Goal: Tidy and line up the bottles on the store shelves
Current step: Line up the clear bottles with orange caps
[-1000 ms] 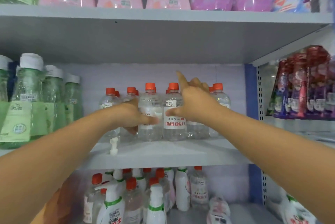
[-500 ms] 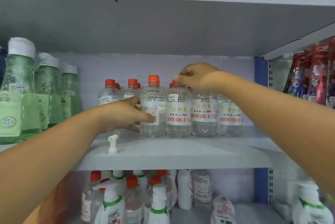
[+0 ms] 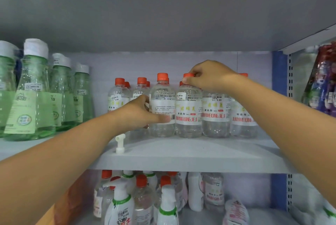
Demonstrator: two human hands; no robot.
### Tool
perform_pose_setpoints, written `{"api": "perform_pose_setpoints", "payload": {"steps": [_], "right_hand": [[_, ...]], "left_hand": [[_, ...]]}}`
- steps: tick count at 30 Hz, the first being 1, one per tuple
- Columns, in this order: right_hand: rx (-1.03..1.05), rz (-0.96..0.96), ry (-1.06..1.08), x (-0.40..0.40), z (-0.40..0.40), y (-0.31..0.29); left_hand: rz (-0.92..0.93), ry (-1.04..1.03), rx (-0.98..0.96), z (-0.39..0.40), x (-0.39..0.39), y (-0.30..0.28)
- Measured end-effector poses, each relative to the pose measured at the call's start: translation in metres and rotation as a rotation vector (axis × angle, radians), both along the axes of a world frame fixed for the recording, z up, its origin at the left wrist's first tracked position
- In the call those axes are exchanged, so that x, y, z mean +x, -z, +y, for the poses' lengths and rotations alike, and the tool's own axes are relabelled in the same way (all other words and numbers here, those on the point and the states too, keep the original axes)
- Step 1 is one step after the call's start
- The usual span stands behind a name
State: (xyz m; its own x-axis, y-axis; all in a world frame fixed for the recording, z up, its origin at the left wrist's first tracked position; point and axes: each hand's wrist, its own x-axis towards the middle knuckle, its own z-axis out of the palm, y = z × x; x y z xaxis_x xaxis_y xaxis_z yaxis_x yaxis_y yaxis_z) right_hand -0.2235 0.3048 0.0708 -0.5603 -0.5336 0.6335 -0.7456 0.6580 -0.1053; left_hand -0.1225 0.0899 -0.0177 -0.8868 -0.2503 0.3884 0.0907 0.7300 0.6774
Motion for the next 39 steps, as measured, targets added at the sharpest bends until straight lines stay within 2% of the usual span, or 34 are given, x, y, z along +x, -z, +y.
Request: {"api": "perform_pose_setpoints", "payload": {"steps": [6, 10, 12, 18, 26, 30, 37, 39], "right_hand": [[-0.056, 0.090, -0.022, 0.001, 0.002, 0.014], [-0.021, 0.108, -0.015, 0.005, 0.002, 0.013], [-0.001, 0.111, -0.013, 0.006, 0.003, 0.013], [0.021, 0.042, -0.016, 0.006, 0.005, 0.007], [-0.040, 0.061, -0.022, 0.001, 0.000, 0.010], [-0.021, 0.025, -0.020, -0.001, -0.002, 0.007], [0.141, 0.048, 0.066, 0.012, 0.002, 0.007], [0.058, -0.021, -0.005, 0.014, 0.016, 0.007]], "left_hand": [[-0.050, 0.099, 0.092, -0.003, 0.001, 0.000], [0.025, -0.038, -0.019, 0.001, -0.004, 0.002], [0.047, -0.030, -0.047, 0.003, -0.006, 0.004], [-0.020, 0.052, 0.039, -0.001, 0.001, 0.002], [0.031, -0.046, -0.070, 0.013, 0.005, 0.003], [0.040, -0.025, -0.066, 0.014, 0.008, 0.003], [0.019, 0.000, -0.048, 0.010, 0.009, 0.002], [0.010, 0.000, -0.034, 0.009, 0.008, 0.002]]}}
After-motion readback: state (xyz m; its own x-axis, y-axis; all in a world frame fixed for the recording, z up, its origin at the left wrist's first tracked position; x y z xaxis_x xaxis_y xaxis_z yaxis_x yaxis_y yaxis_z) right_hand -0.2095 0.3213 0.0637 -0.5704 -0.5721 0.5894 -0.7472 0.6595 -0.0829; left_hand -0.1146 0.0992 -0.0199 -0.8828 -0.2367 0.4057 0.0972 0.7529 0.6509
